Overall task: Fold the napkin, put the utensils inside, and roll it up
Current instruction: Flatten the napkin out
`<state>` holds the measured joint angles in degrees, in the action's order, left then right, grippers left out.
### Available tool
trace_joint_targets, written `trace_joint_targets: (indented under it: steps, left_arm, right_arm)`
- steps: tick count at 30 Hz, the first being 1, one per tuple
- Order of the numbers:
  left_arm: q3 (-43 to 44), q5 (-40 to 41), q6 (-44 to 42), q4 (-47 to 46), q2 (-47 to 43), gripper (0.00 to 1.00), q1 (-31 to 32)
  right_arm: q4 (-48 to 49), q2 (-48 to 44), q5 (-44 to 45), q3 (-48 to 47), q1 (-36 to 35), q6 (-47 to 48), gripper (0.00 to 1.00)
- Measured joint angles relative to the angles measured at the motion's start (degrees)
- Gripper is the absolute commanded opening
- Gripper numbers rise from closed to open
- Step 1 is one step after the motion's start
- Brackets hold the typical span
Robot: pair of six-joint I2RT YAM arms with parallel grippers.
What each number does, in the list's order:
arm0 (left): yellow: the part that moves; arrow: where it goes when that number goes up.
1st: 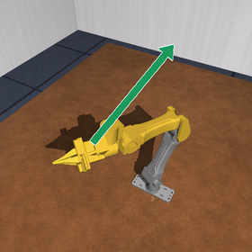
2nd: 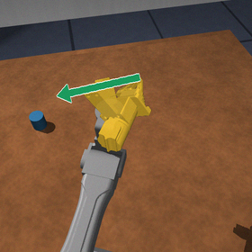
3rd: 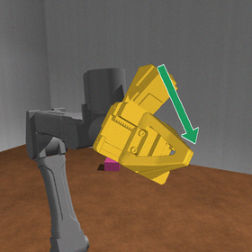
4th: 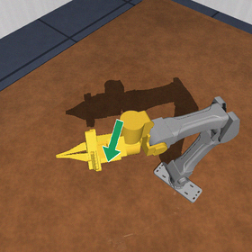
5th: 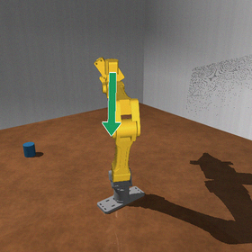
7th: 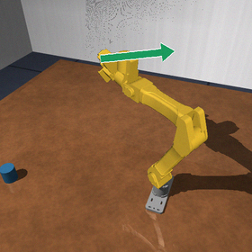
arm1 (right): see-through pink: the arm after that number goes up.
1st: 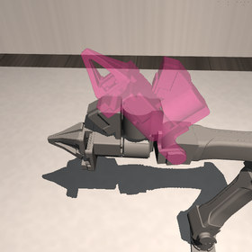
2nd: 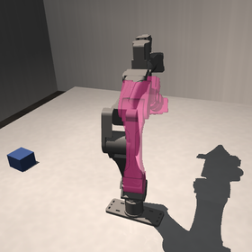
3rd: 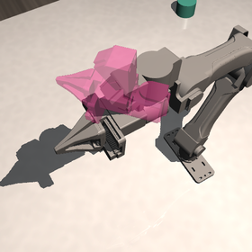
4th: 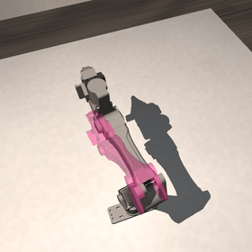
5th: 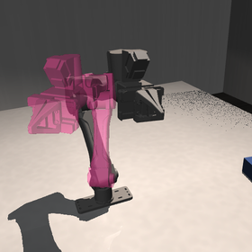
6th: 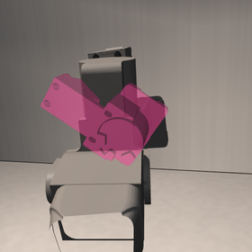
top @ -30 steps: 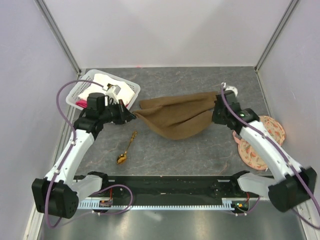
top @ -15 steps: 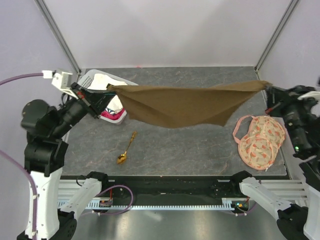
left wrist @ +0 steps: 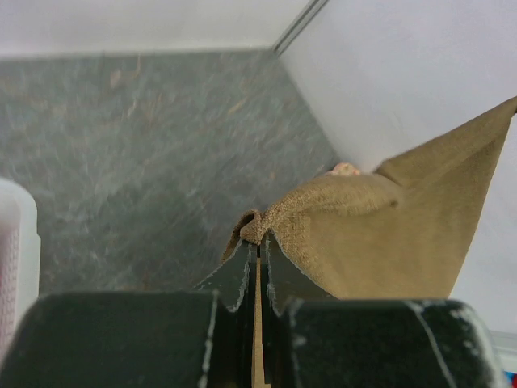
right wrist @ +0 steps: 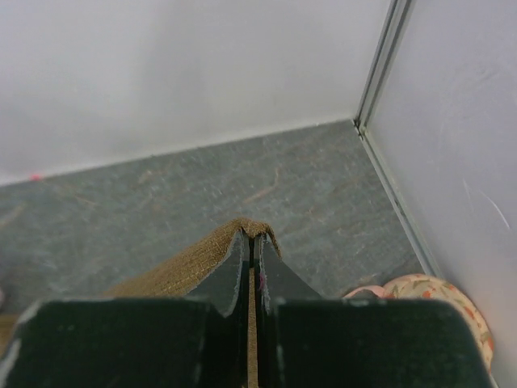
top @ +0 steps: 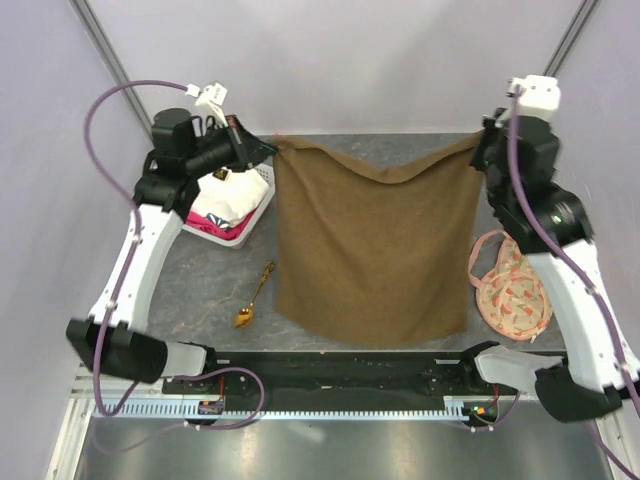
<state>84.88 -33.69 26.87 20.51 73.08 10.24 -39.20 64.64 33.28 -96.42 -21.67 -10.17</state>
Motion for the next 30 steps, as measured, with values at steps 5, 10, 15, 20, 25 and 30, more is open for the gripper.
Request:
trace_joint_targets:
  steps: [5,10,15,20,25,30]
  left_arm:
    - [-0.8,-1.0,1.6,-1.9,8.7,0.02,0.0]
    - [-0.8,-1.5,2.0,-5.4,6.2,0.02,0.0]
    - [-1.5,-1.4,2.1,-6.3,-3.0,0.02,0.0]
    - [-1.9,-0.9,2.0,-4.9,-16.3,0.02,0.3]
    - [2.5,-1.0,1.9,-0.8,-22.2,0.02,0.5]
    - [4.4,-1.2,2.1,0.6,-22.3,0.02,0.5]
  right_arm:
    - [2.4,6.1,0.3,1.2,1.6,1.5,0.0]
    - [7.9,-0.5,1.1,4.5,2.0,1.7,0.0]
    - [10.3,-12.0,1.0,6.5,2.0,1.6,0.0]
    - [9.0,-19.1,-0.7,2.9,2.0,0.5,0.0]
    - [5.4,-21.0,-5.2,-2.2,1.9,-2.0,0.0]
    - [3.8,-20.6,-7.0,-5.5,1.9,-3.5,0.0]
